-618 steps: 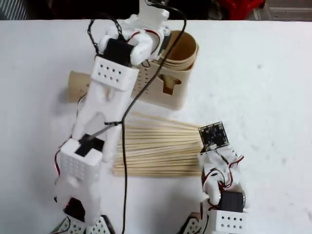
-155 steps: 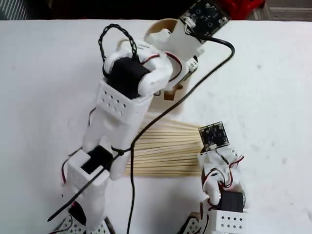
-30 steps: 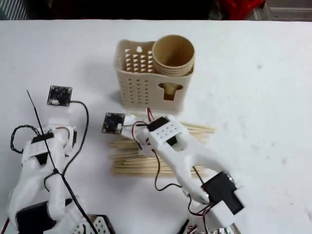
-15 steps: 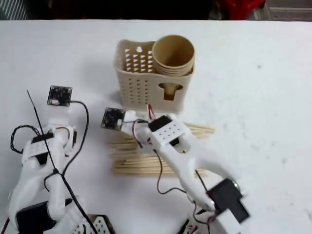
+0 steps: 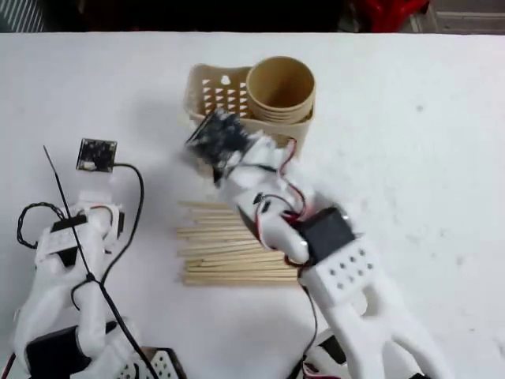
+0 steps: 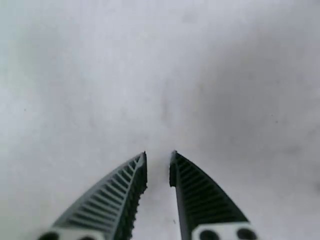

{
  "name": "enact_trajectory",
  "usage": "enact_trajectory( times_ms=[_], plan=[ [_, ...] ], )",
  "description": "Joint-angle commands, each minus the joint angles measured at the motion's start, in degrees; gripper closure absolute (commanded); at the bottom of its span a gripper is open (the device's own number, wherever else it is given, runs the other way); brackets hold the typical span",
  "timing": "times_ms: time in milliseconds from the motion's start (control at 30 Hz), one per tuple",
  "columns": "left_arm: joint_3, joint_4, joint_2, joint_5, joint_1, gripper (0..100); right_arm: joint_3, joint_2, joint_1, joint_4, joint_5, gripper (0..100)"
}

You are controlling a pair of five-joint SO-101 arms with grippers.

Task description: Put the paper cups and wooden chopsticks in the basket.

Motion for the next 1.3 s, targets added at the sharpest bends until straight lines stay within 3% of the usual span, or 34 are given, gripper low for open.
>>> enact_trajectory(
  times_ms=[0,167,333,500,633,767,1033,1167,1267],
  plan=[
    [-0.26,-1.32,-1.54,-0.70,0.92,90,-17.58,2.51,1.10,-1.01,-4.22,98.4],
    [-0.26,-1.32,-1.54,-0.70,0.92,90,-33.76,18.15,3.38,-10.33,-10.64,98.4],
    [-0.26,-1.32,-1.45,-0.70,0.92,90,-43.34,31.08,4.00,-19.56,-11.16,98.4],
    [-0.18,-1.32,-1.45,-0.70,0.92,90,-45.71,36.62,4.09,-22.11,-12.92,98.4],
    [-0.18,-1.32,-1.45,-0.70,0.92,90,-45.45,38.81,6.11,-23.96,-19.87,98.4],
    [-0.18,-1.32,-1.45,-0.70,0.92,90,-39.38,38.99,7.08,-28.35,-22.07,98.4],
    [-0.18,-1.32,-1.45,-0.70,0.92,90,-13.19,27.82,6.99,-41.98,-21.80,98.4],
    [-0.18,-1.32,-1.45,-0.70,0.92,90,-8.88,22.99,7.34,-37.05,-20.57,98.1],
    [-0.18,-1.32,-1.45,-0.70,0.92,90,-7.74,20.62,7.16,-32.66,-18.29,90.7]
  ],
)
